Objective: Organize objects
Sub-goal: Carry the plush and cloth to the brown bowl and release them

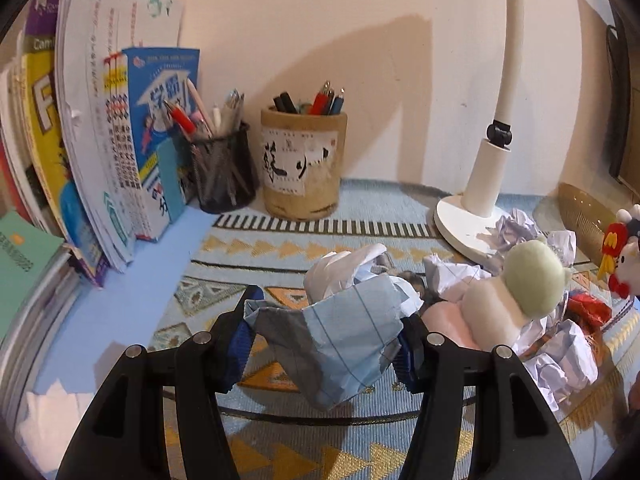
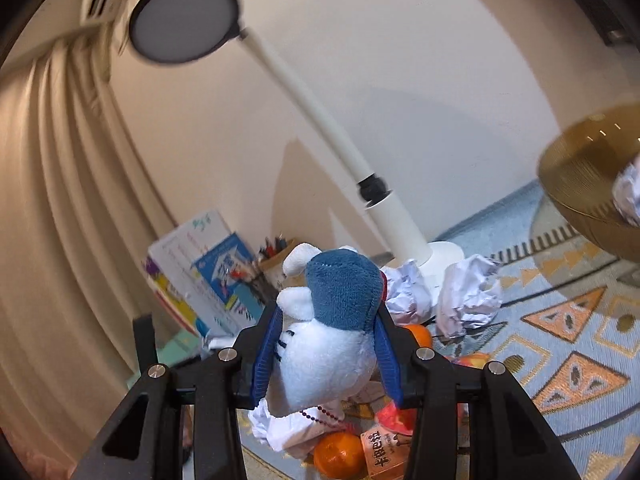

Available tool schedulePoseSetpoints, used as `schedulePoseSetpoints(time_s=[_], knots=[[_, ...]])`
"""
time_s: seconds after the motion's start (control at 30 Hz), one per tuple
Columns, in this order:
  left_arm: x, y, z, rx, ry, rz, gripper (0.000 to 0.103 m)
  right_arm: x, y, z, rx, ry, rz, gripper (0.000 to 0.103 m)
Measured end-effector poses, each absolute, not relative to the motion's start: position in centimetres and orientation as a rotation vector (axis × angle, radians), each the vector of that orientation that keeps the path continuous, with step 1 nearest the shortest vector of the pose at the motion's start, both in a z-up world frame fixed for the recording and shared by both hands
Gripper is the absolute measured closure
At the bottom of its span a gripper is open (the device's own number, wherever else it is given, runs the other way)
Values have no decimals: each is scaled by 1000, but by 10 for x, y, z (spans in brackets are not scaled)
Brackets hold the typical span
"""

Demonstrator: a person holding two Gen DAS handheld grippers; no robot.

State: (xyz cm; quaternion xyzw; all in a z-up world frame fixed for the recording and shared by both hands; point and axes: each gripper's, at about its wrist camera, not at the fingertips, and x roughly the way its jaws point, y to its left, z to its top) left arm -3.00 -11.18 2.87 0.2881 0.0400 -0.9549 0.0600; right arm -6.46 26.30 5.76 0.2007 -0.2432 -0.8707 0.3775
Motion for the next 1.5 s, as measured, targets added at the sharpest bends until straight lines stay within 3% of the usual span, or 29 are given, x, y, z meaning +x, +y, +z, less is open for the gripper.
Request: schedulePoseSetpoints(time_s=[0.3,0.57,0.77,0.87,0.9,0.93,0.97,1.0,1.27,1.5], knots=[[-37,-76,67,823,114,-2959,48,-72,301,87,499,-775,-2319,59],[-118,63,134,794,37,-3196,46,-115,387,135,604,-860,-2469,59],[-185,182,128,969,13,-3362,46,-141,453,135,748,-864,-2610,59],[-206,230,111,1070,-64,-3391,40,-150,479,126,824,-892,-2644,57],[-213,241,105,1113,-87,-3390,34,-153,486,122,848,-897,-2652,56],[-220,253,97,1173,-108,-3379,20,-158,493,117,894,-902,-2665,37],[-227,262,88,1262,-116,-3361,9,-162,498,113,935,-912,-2676,3],[-232,268,81,1343,-102,-3358,0,-166,502,107,989,-925,-2679,1],[-214,263,85,1296,-109,-3382,1,-167,514,106,1015,-896,-2705,0],[-176,216,134,1125,-85,-3382,1,-142,474,125,972,-875,-2718,0]])
